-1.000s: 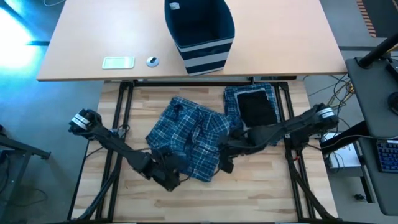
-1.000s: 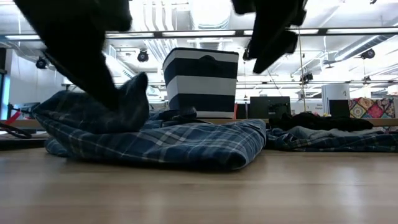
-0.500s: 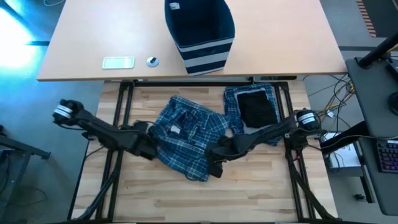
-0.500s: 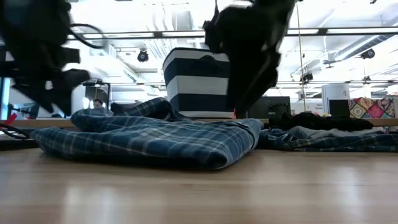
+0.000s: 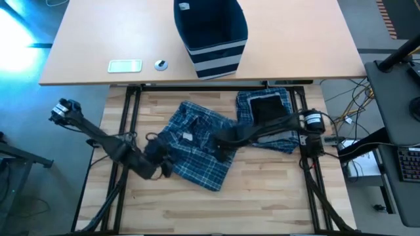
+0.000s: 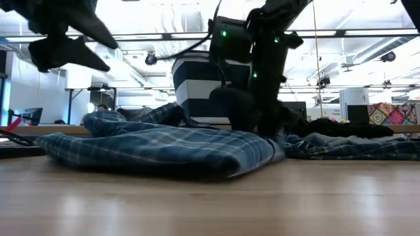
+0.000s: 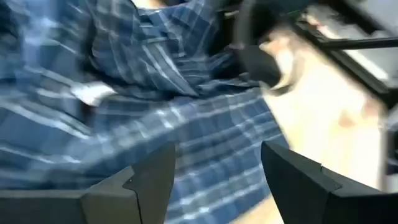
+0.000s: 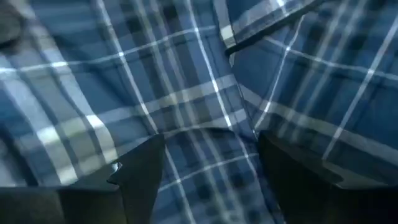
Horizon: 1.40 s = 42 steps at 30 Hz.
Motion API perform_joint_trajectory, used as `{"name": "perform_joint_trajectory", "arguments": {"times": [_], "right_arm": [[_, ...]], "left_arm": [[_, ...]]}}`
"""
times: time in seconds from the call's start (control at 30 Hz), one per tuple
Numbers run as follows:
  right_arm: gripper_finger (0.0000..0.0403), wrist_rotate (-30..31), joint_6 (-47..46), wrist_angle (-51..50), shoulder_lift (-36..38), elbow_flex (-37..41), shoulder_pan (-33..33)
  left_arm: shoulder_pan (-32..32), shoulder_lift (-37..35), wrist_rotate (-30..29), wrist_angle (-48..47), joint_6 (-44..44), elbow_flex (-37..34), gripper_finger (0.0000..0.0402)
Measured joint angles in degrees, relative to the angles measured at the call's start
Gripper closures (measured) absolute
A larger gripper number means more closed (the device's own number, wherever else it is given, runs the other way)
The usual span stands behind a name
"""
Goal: Fold Laundry from Bin
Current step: Fold the blue patterned long sleeve
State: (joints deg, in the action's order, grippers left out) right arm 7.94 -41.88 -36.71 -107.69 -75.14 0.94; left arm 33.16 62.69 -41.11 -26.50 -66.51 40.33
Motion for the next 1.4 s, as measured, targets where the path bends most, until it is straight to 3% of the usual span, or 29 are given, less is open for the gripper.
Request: {"name": "perform_joint_trajectory", "arguments": {"times": [0.13, 0.2, 0.27, 0.37, 0.5, 0.6, 0.7, 0.83, 0.93, 1.0, 1.1, 1.23, 1.4], "right_arm": [[0.0157, -15.6, -16.5, 1.8, -3.4, -1.4, 4.8], [0.016, -22.0, -17.6, 5.6, -3.9, -3.9, 8.4], [0.016, -24.1, -15.3, 4.8, -3.0, -7.0, 11.0], [0.0155, -21.5, -7.8, -1.1, 2.0, -11.5, 11.2], [0.0152, -9.5, 2.6, -12.6, 6.7, -12.2, 10.4], [0.0152, -6.3, 3.2, -16.4, 6.7, -10.0, 10.4], [0.0152, -4.6, -1.1, -14.8, 6.4, -6.2, 11.5], [0.0158, -5.7, -14.1, -13.7, 3.1, -2.4, 17.1], [0.0164, -8.7, -24.3, -11.0, 2.0, -1.3, 21.9], [0.0164, -11.7, -29.1, -1.9, 1.8, -0.6, 24.0], [0.016, -12.5, -31.1, 9.5, 2.1, -0.3, 25.6], [0.0149, -8.8, -22.2, 7.4, 7.2, -1.7, 24.8], [0.0132, -5.4, -0.5, -1.6, 15.0, -1.5, 22.8]], "left_arm": [[3.1, 6.1, 0.3, 4.2, -5.9, -0.2, 0.018], [5.1, 9.5, 0.7, 4.2, -9.7, 0.5, 0.018], [7.2, 12.9, 3.4, 4.0, -11.4, 1.9, 0.018], [10.1, 16.7, 7.8, 0.8, -13.8, 4.9, 0.018], [13.5, 19.7, 10.9, -13.6, -24.4, 10.1, 0.018], [15.7, 19.7, 14.3, -25.2, -34.2, 13.0, 0.018], [16.8, 17.8, 22.7, -30.1, -41.9, 13.0, 0.018], [18.5, 15.7, 31.9, -22.2, -46.0, 10.4, 0.018], [19.8, 15.8, 31.3, -10.1, -46.6, 7.9, 0.018], [20.0, 17.1, 29.3, -4.1, -45.3, 6.4, 0.018], [19.6, 18.3, 28.3, -4.2, -45.1, 5.0, 0.018], [18.7, 14.7, 28.8, -12.4, -45.3, 4.8, 0.018], [16.9, 3.2, 27.7, -17.5, -42.4, 1.2, 0.018]]}}
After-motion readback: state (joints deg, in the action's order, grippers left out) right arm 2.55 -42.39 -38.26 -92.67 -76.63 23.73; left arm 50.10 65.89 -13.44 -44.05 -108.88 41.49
